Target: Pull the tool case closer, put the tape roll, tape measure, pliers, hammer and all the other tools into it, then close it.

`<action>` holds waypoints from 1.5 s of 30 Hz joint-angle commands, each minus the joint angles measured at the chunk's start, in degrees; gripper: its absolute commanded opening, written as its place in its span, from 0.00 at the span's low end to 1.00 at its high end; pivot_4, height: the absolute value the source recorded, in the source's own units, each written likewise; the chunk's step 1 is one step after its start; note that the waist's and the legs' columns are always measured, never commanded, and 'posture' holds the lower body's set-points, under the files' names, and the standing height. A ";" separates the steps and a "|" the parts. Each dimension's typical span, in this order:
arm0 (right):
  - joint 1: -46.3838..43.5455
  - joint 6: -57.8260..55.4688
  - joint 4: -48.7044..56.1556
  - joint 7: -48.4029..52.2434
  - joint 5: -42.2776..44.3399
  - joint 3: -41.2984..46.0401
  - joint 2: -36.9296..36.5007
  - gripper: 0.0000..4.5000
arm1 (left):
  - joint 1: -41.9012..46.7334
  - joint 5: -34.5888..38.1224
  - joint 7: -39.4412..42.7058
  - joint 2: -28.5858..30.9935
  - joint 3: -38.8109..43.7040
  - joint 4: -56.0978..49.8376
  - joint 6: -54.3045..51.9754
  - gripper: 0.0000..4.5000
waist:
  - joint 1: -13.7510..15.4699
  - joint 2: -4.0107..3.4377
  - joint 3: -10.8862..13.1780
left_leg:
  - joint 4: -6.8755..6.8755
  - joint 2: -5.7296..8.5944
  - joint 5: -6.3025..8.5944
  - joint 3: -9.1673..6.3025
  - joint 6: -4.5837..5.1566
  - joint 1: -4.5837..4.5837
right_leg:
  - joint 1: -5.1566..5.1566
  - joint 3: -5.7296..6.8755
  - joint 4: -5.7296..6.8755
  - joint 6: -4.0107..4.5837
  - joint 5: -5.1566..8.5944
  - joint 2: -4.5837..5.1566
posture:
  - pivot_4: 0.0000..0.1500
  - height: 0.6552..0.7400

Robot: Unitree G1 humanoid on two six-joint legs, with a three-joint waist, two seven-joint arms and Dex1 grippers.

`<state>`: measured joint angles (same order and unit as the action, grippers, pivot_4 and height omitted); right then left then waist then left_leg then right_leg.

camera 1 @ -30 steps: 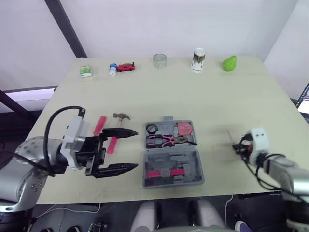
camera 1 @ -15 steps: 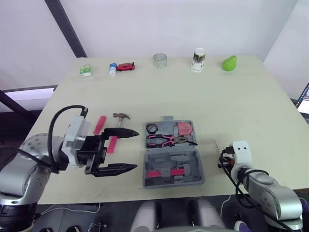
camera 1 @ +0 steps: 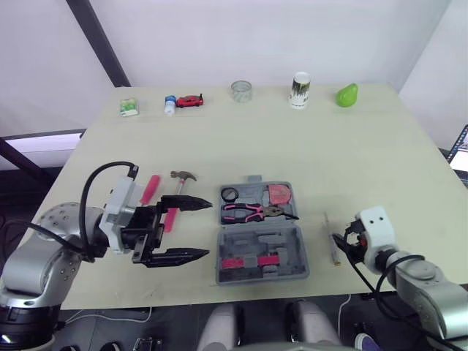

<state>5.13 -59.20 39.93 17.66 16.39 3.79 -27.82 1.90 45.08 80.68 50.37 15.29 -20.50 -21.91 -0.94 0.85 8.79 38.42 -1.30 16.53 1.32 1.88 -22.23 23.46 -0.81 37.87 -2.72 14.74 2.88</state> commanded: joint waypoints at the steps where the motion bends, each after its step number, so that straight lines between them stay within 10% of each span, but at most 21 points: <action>1: -2.16 5.83 -0.68 10.29 3.10 1.72 -6.57 0.74 | -0.53 0.10 -0.52 -0.36 0.77 -1.08 0.97 1.00 | 0.03 -0.01 0.01 | 0.00 0.00 0.00 -0.01 0.00 0.00 | 0.00 0.00 0.00 0.00 0.00 -0.02 | 1.00 1.00; 9: -12.91 38.01 -22.96 47.42 1.60 -4.90 -27.35 0.74 | 0.09 0.57 -1.81 -0.62 1.67 -1.24 0.66 1.00 | 0.16 0.10 0.11 | 0.10 0.01 0.00 0.00 0.01 -0.01 | -0.03 0.01 -0.02 0.00 -0.01 -0.01 | 1.00 1.00; 18: -35.88 83.96 -50.03 71.58 -16.51 -25.85 -24.11 0.74 | -0.76 0.07 -4.87 -1.34 2.85 -2.42 1.28 1.00 | -0.32 0.13 0.26 | 0.17 -0.10 0.00 0.13 0.01 0.09 | -0.04 -0.07 0.00 0.01 -0.02 -0.01 | 1.00 1.00; 30: -55.73 112.54 -80.83 72.98 -32.38 -40.47 -13.34 0.74 | -3.75 -0.29 -5.52 0.63 5.27 -4.89 1.03 1.00 | 0.02 0.13 0.47 | 0.30 -0.08 -0.17 0.12 -0.29 -0.02 | -0.01 0.02 0.06 0.02 -0.03 0.19 | 1.00 1.00; 45: -60.68 120.12 -94.12 65.80 -40.80 -44.73 -8.37 0.74 | -8.42 -2.37 0.12 4.81 7.73 -5.87 3.01 1.00 | -0.16 0.08 0.50 | 0.29 -0.08 -0.22 0.09 -0.38 0.10 | -0.08 0.04 0.12 0.06 -0.04 0.15 | 1.00 1.00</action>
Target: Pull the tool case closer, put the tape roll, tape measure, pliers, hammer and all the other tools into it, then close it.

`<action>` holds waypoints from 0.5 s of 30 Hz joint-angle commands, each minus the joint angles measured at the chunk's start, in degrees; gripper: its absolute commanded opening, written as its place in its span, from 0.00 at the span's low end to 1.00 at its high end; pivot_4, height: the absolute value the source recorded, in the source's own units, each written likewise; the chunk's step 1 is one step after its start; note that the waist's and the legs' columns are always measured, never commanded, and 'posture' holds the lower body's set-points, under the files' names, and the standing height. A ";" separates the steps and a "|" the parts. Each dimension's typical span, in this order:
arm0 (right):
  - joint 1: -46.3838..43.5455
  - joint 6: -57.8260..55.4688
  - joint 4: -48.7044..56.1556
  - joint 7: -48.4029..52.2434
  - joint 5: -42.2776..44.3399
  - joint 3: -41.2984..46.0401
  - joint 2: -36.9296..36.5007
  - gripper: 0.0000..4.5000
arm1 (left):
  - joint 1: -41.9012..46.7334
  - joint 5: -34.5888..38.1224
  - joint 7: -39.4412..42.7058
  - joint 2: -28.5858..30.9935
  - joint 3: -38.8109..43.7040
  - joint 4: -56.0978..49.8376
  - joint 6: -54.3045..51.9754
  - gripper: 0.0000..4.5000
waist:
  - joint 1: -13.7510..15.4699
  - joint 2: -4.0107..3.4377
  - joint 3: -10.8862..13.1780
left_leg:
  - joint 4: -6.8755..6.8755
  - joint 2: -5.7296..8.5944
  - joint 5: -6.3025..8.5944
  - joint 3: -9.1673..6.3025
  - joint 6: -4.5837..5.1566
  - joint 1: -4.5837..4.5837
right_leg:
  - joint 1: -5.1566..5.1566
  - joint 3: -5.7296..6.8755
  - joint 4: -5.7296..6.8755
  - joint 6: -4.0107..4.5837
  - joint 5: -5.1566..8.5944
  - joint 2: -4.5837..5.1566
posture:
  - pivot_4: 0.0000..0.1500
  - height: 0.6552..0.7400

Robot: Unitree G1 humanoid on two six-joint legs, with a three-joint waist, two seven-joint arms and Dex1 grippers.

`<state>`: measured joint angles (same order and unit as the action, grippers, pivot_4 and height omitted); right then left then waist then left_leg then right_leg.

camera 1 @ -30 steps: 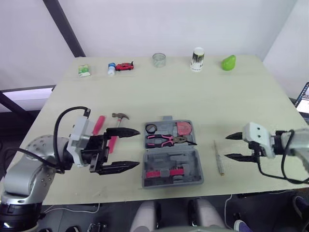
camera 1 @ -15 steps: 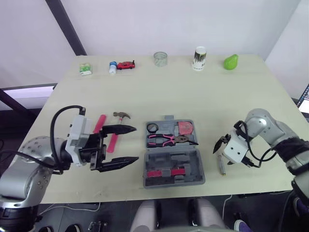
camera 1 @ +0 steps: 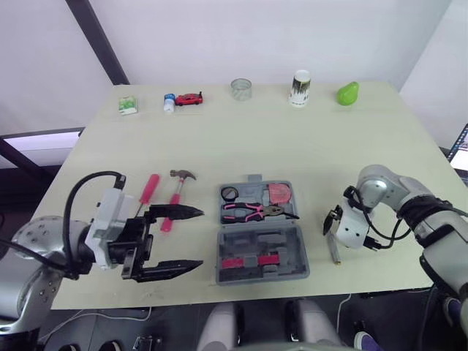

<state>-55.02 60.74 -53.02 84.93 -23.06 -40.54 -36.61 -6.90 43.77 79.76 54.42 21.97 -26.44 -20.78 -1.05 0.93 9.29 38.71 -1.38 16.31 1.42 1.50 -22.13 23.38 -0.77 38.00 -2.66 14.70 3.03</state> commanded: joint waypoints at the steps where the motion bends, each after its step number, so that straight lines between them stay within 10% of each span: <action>1: -0.65 0.45 -1.50 -1.88 -1.79 -0.54 0.52 0.74 | 0.55 -1.21 1.20 0.78 0.88 0.34 2.13 1.00 | -0.13 0.00 0.00 | 0.00 0.00 0.00 0.01 0.00 0.04 | -0.03 -0.01 0.00 0.00 0.00 0.00 | 1.00 1.00; 8: -0.05 0.35 -1.50 -0.81 -0.63 -0.45 1.34 0.46 | 2.32 -2.53 1.46 0.66 -0.75 1.93 3.12 1.00 | -0.26 0.04 -0.02 | 0.00 -0.01 0.01 -0.05 0.01 0.31 | -0.34 0.05 -0.01 0.01 0.01 -0.01 | 1.00 1.00; 12: 0.41 -0.21 -0.96 -0.09 0.36 -0.14 1.14 0.01 | 3.32 -3.16 1.12 0.51 -1.88 2.10 3.32 1.00 | -0.35 0.04 -0.02 | 0.00 -0.01 0.01 -0.06 0.01 0.31 | -0.34 0.04 -0.01 0.01 0.00 0.00 | 1.00 1.00; 15: 0.41 -0.75 -0.90 0.11 0.70 0.04 1.04 0.01 | 4.00 -3.38 1.11 0.49 -2.42 2.59 3.44 1.00 | -0.46 0.04 -0.02 | 0.00 -0.02 0.01 -0.08 0.01 0.30 | -0.34 0.06 -0.01 0.01 0.00 0.00 | 1.00 1.00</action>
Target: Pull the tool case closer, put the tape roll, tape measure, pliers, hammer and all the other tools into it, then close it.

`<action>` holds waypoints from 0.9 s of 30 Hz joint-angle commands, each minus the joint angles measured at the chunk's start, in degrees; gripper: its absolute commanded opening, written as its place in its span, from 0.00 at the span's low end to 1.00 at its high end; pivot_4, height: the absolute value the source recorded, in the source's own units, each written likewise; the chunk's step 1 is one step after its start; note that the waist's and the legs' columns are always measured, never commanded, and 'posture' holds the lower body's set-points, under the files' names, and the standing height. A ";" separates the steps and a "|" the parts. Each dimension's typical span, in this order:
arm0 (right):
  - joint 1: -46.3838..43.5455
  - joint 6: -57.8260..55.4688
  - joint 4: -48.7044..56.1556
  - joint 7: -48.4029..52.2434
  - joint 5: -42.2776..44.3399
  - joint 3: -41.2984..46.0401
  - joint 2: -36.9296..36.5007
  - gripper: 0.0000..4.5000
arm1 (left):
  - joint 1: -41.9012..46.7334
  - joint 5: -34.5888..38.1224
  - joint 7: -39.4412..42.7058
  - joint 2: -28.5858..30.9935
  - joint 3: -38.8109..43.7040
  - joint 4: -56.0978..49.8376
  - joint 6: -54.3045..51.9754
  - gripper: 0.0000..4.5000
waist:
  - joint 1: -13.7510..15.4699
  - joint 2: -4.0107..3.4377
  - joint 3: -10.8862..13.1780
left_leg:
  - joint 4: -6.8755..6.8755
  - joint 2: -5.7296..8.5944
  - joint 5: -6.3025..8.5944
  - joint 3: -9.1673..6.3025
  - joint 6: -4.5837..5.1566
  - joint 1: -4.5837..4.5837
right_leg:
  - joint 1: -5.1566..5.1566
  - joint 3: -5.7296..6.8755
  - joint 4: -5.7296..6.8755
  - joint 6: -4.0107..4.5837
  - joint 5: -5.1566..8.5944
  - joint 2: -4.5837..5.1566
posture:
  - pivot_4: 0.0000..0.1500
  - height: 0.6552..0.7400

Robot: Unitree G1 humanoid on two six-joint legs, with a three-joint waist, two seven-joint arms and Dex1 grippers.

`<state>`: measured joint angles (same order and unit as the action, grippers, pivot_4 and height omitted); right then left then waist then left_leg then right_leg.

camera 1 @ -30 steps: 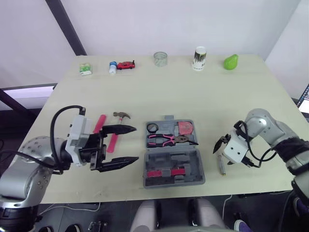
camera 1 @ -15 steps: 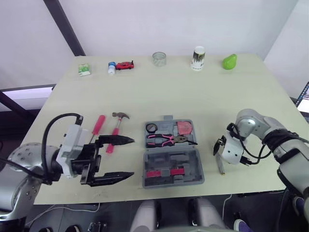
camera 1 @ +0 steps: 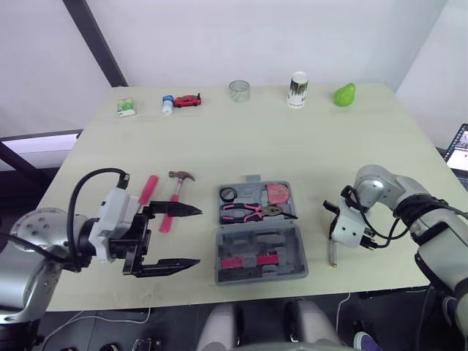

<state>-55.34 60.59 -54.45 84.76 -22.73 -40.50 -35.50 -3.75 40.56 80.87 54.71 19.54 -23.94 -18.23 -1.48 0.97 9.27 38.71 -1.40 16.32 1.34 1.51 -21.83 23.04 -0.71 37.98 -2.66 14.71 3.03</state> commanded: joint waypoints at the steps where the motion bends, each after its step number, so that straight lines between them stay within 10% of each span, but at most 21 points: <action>1: 1.18 -1.69 1.08 1.00 1.44 0.50 -0.54 0.01 | 1.18 -0.34 -0.11 0.11 -0.36 0.21 0.96 1.00 | -0.10 0.00 0.00 | 0.00 0.00 0.00 0.00 0.00 0.00 | 0.00 0.00 0.00 0.00 0.00 0.00 | 1.00 1.00; 14: 18.47 -41.32 32.98 5.18 23.42 17.89 -15.20 0.01 | 2.01 0.02 -1.22 -0.75 -1.58 -0.70 0.83 1.00 | 0.91 -0.27 0.17 | -0.01 0.02 0.15 -0.09 0.26 -0.19 | 0.09 0.08 -0.04 -0.01 0.00 0.09 | 1.00 1.00; 22: 37.51 -94.99 65.44 -15.58 24.74 33.98 -19.93 0.01 | 5.46 0.79 -1.62 -1.53 -4.00 -0.07 0.10 1.00 | 1.06 -0.36 0.23 | 0.00 0.04 0.16 -0.13 0.28 -0.23 | 0.09 0.15 -0.02 -0.02 0.00 0.05 | 1.00 1.00; 27: 37.21 -141.75 76.81 -30.56 24.41 37.68 -8.71 0.01 | 9.45 1.65 -1.14 -3.00 -6.96 0.70 -0.09 1.00 | 0.93 -0.30 0.19 | 0.00 0.07 0.16 -0.16 0.28 -0.26 | 0.10 0.14 -0.02 -0.02 0.00 0.04 | 1.00 1.00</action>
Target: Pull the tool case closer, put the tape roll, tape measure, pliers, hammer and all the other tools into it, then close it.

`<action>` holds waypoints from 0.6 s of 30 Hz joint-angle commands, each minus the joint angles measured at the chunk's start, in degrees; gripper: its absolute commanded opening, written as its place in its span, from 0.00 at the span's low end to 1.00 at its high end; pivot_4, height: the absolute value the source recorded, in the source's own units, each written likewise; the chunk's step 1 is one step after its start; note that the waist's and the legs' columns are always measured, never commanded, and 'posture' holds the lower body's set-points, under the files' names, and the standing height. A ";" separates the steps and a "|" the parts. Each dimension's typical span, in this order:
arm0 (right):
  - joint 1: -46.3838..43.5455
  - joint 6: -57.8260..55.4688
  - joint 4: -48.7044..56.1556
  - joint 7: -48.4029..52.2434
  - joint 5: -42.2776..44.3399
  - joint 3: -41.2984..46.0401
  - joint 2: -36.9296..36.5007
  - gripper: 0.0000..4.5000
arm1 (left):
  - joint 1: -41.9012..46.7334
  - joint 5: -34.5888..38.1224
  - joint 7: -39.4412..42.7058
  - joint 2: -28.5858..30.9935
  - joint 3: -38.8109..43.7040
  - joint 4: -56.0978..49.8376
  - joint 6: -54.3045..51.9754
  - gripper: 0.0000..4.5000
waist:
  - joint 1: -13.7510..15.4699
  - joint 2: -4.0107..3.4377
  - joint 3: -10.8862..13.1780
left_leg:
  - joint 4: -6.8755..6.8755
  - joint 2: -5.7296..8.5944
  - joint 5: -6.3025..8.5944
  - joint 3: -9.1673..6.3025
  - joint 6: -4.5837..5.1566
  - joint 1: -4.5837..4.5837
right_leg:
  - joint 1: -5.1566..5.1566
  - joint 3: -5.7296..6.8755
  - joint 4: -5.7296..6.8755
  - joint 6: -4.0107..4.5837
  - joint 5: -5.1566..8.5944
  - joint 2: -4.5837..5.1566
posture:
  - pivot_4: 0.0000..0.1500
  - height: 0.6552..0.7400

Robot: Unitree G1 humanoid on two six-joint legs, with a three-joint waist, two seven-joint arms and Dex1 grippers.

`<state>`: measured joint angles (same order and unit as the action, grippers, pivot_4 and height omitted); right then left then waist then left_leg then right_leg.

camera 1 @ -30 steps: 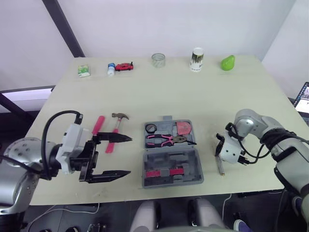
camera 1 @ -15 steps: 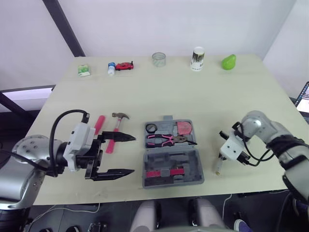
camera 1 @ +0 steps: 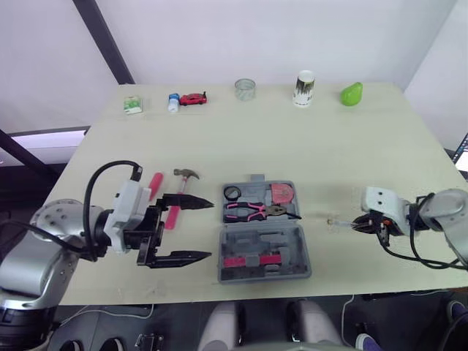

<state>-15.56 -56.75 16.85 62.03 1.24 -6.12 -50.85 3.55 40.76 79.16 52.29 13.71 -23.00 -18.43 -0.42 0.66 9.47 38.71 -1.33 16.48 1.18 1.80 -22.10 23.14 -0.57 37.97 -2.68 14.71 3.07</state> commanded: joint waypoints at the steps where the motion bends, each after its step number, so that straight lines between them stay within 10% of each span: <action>1: -4.05 -30.91 5.66 -10.78 0.02 4.71 10.43 0.01 | 3.15 1.56 0.71 -0.95 -1.69 -0.11 0.21 1.00 | -0.36 0.04 -0.02 | 0.00 0.00 0.00 0.00 0.00 0.01 | 0.00 -0.02 0.00 0.00 0.00 -0.02 | 1.00 1.00; 10: -5.16 -35.75 1.62 -33.48 -5.13 19.57 34.08 0.01 | 7.82 1.61 1.91 -2.66 -4.85 0.68 0.13 1.00 | -0.21 0.06 -0.04 | 0.08 0.11 -0.13 0.01 -0.23 -0.63 | 0.55 -0.10 0.00 -0.07 -0.04 -0.13 | 1.00 1.00; 16: -5.28 -35.75 2.08 -38.85 -3.38 18.82 36.14 0.01 | 7.49 1.06 2.31 -2.76 -4.88 1.63 0.94 1.00 | -0.36 0.15 -0.09 | 0.09 0.09 -0.02 0.00 -0.03 -0.57 | 0.50 -0.10 0.00 -0.11 -0.07 -0.14 | 1.00 1.00; 18: -4.69 -35.75 3.13 -38.81 -1.62 16.73 34.45 0.22 | 7.40 0.96 2.08 -2.86 -4.98 1.65 0.95 1.00 | -0.30 0.15 -0.09 | 0.10 0.10 -0.02 -0.02 -0.02 -0.56 | 0.48 -0.08 0.01 -0.13 -0.08 -0.14 | 1.00 1.00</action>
<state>-21.03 -92.15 19.11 24.23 -0.96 11.02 -15.37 10.98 41.73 81.26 49.51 8.39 -20.75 -18.23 -0.72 0.81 9.37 38.82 -1.23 16.47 1.16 1.78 -22.66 23.62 -0.65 37.98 -2.81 14.63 2.93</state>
